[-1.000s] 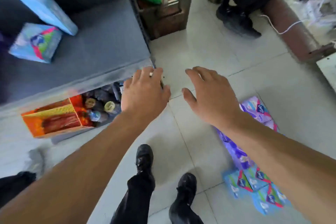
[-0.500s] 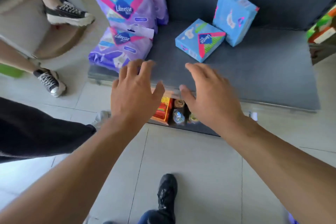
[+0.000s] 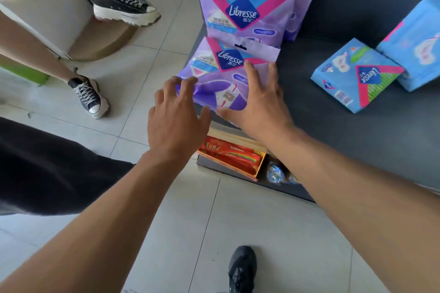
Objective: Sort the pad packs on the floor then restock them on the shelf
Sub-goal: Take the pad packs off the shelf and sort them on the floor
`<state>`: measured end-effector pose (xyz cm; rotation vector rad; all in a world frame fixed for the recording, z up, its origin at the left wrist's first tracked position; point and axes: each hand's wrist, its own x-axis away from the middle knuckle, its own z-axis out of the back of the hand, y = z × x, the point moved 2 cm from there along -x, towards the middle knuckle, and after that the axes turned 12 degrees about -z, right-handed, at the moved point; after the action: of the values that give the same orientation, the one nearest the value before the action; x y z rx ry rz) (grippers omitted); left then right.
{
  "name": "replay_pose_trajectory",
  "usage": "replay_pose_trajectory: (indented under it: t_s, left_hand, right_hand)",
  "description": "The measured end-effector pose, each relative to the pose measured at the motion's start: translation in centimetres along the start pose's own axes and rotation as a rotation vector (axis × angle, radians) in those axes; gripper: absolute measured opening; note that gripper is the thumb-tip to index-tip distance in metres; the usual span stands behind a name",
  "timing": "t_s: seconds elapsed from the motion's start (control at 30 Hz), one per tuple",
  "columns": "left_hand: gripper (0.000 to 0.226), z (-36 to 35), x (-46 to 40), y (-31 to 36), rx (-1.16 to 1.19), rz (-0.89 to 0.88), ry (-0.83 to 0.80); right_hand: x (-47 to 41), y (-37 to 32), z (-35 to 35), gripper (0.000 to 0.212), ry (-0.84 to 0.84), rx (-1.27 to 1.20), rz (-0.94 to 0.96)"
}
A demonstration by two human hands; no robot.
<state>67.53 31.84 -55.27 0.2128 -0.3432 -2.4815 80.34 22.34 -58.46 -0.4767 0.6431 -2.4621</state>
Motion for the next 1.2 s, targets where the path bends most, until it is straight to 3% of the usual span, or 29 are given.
replay_pose_trajectory:
  t_s: [0.1,0.3,0.43,0.5,0.6,0.73,0.87,1.2]
  left_hand:
    - [0.057,-0.1,-1.0,-0.7,0.022,0.0,0.011]
    - [0.051,-0.3,-1.1,-0.7,0.183,0.03,0.071]
    - [0.057,-0.3,-0.6,0.2,0.757,0.3,0.091]
    - [0.069,-0.4,-0.2,1.4,1.053,0.423,-0.015]
    - [0.069,-0.3,0.9,4.7,1.278,0.429,-0.171]
    - [0.053,-0.9,3.5,10.1,1.314,0.328,-0.208]
    - [0.049,-2.9,7.4,17.7,1.221,0.163,-0.33]
    - [0.035,-9.6,18.2,40.8,1.007,-0.117,-0.678]
  right_hand:
    - [-0.6,-0.2,-0.9,0.103,0.0,0.026,-0.015]
    - [0.1,0.2,0.1,0.072,0.064,-0.071,0.07]
    - [2.9,2.6,1.8,0.063,0.181,-0.124,0.147]
    - [4.8,4.2,3.0,0.065,0.203,-0.136,0.17]
    - [7.9,6.8,5.1,0.065,0.234,-0.128,0.224]
    - [12.4,11.9,8.8,0.075,0.181,-0.215,0.191]
    - [18.4,19.0,12.5,0.09,0.234,-0.398,-0.006]
    - [34.4,37.4,19.6,0.091,0.38,-0.558,-0.392]
